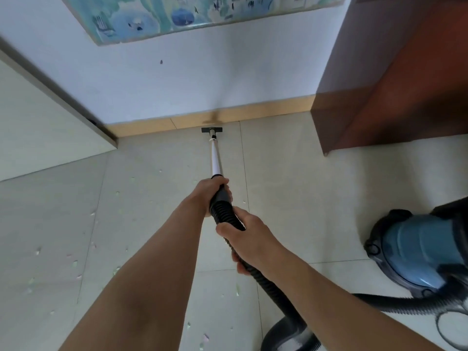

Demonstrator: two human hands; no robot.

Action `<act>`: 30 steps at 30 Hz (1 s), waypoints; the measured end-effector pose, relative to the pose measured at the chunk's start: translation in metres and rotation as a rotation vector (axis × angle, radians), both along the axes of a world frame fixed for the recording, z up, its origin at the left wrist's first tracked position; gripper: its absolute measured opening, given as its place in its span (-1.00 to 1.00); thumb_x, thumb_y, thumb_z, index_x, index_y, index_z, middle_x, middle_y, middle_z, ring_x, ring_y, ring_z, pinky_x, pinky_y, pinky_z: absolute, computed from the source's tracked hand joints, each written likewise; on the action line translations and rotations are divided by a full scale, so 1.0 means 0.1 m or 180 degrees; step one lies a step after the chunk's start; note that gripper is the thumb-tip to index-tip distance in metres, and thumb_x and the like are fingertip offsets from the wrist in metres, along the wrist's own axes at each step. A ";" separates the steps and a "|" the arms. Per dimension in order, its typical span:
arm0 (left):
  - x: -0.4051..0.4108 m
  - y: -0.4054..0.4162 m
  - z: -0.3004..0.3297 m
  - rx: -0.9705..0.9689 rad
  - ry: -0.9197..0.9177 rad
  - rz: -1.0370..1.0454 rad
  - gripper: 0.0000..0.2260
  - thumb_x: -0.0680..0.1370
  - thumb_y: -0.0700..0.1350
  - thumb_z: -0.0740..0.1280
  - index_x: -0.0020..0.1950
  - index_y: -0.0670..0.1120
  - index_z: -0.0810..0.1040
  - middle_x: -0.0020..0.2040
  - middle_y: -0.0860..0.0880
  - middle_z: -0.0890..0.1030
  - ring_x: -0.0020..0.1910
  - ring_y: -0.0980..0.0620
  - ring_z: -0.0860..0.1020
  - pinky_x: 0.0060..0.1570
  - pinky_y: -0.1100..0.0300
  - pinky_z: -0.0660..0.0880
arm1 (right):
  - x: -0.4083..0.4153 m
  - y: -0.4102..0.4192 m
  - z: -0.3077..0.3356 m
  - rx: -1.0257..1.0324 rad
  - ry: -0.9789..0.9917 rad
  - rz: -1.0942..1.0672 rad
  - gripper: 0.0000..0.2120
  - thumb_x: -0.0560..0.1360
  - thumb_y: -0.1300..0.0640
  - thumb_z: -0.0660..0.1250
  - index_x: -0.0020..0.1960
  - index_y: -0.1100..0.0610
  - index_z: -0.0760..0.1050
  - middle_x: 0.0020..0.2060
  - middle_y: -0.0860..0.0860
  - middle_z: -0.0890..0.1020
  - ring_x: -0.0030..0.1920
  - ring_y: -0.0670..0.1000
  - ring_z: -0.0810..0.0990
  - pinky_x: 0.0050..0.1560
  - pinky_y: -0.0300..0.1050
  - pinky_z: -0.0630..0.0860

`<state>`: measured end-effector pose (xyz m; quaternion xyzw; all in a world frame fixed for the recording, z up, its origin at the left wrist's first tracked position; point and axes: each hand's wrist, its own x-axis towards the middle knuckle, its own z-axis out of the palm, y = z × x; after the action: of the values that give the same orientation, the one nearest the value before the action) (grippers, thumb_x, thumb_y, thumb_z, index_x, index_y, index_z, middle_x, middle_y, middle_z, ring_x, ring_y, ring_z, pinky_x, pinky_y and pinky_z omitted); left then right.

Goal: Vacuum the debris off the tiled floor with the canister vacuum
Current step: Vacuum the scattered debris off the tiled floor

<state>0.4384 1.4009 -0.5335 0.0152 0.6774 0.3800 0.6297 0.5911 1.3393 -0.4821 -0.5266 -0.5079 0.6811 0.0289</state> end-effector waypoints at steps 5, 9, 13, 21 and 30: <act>-0.27 0.08 -0.16 -0.0034 -0.0064 0.0008 -0.89 0.57 -0.23 0.30 -0.12 -0.21 0.42 -0.34 -0.11 0.48 -0.45 -0.02 0.47 -0.45 0.22 0.51 | -0.26 0.12 -0.11 -0.0084 0.0000 -0.0054 -0.63 0.52 -0.01 0.30 0.32 -0.16 0.46 -0.35 0.06 0.59 -0.42 0.06 0.58 -0.30 0.00 0.60; -0.29 0.02 -0.14 -0.0068 -0.0140 0.0047 -0.90 0.57 -0.23 0.29 -0.12 -0.21 0.41 -0.34 -0.11 0.46 -0.48 -0.01 0.46 -0.48 0.24 0.51 | -0.27 0.04 -0.02 -0.0177 -0.0001 -0.0064 -0.66 0.53 0.00 0.30 0.31 -0.15 0.47 -0.39 0.06 0.57 -0.43 0.06 0.55 -0.34 -0.04 0.57; -0.20 -0.11 -0.01 -0.0158 -0.0155 0.0000 -0.90 0.57 -0.23 0.29 -0.11 -0.21 0.42 -0.36 -0.10 0.47 -0.49 -0.01 0.47 -0.44 0.22 0.53 | -0.18 -0.08 0.15 -0.0280 0.0003 -0.0121 -0.68 0.53 0.03 0.29 0.28 -0.13 0.49 -0.38 0.08 0.56 -0.43 0.09 0.53 -0.35 -0.04 0.55; 0.08 -0.48 0.12 -0.0192 -0.0194 0.0033 -0.92 0.57 -0.24 0.28 -0.09 -0.22 0.41 -0.35 -0.11 0.47 -0.47 -0.02 0.47 -0.38 0.18 0.53 | 0.09 -0.38 0.35 -0.0388 -0.0057 -0.0132 -0.67 0.53 0.06 0.31 0.28 -0.12 0.50 -0.36 0.10 0.56 -0.42 0.06 0.52 -0.40 -0.10 0.51; 0.56 -0.88 0.25 -0.0255 -0.0210 -0.0008 -0.90 0.56 -0.23 0.28 -0.12 -0.22 0.41 -0.35 -0.12 0.47 -0.46 -0.04 0.47 -0.39 0.17 0.51 | 0.56 -0.75 0.56 -0.0413 -0.0153 -0.0139 -0.68 0.56 0.05 0.32 0.31 -0.12 0.49 -0.35 0.12 0.58 -0.39 0.11 0.53 -0.35 -0.05 0.54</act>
<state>0.4947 1.3127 -0.5084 -0.0216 0.6709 0.3521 0.6522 0.6474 1.2647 -0.4257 -0.5545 -0.4516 0.6989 -0.0027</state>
